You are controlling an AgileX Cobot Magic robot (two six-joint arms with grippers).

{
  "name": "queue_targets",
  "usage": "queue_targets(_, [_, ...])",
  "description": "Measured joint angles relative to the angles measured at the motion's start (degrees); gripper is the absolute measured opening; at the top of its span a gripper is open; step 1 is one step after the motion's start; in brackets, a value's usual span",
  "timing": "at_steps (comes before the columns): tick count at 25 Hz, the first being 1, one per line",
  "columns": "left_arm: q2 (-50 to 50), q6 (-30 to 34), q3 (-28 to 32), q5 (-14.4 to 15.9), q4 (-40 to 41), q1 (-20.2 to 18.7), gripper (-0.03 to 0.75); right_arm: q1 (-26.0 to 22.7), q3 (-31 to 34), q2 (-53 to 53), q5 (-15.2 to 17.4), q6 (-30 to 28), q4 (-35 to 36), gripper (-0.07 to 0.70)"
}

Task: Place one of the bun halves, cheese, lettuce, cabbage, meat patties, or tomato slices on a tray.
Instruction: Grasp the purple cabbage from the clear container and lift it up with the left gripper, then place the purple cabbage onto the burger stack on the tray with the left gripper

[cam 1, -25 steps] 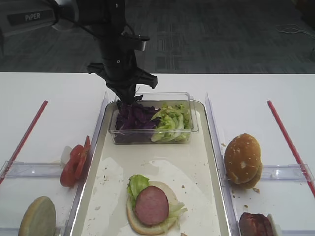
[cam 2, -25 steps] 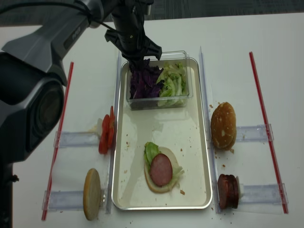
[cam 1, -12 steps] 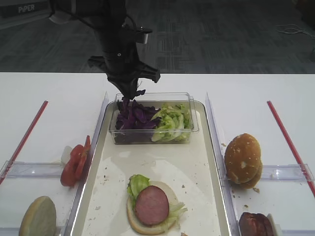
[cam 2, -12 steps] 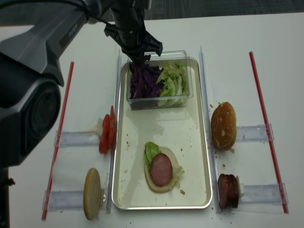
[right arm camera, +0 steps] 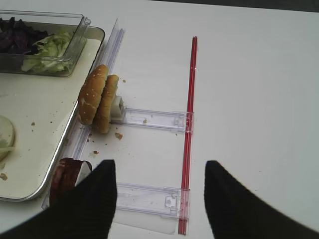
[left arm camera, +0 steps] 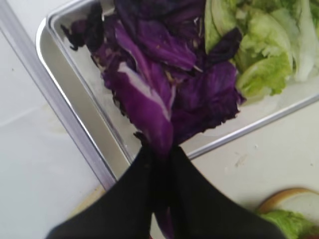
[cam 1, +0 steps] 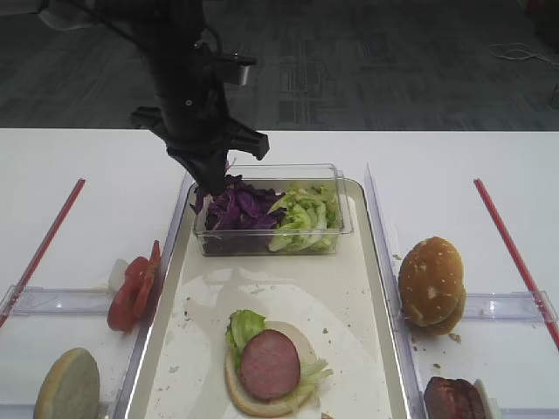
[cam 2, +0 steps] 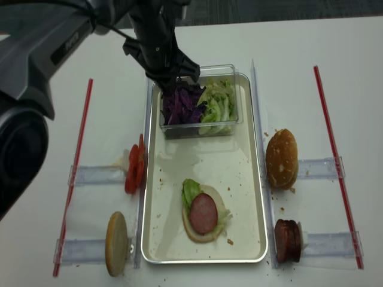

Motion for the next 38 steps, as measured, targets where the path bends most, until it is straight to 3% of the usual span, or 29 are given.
queue_targets(17, [-19.92,0.11,29.61,-11.37,-2.92,0.0,0.072,0.0,0.0,0.0,0.0,0.0,0.0,0.405])
queue_targets(22, [-24.16,0.37,36.68,-13.26,-3.52,0.0,0.072,0.0,0.0,0.0,0.0,0.0,-0.1,0.405])
queue_targets(27, [-25.2,1.53,40.21,-13.72,-4.61,-1.36,0.071,0.0,0.0,0.0,0.12,0.0,-0.1,0.405])
queue_targets(34, [-25.2,2.6,40.72,-15.11,-4.66,-5.76,0.071,0.0,0.0,0.0,0.12,0.0,-0.1,0.405])
queue_targets(38, [-25.2,9.36,40.72,-15.2,-6.4,-7.13,0.071,0.0,0.0,0.0,0.12,0.0,-0.1,0.405])
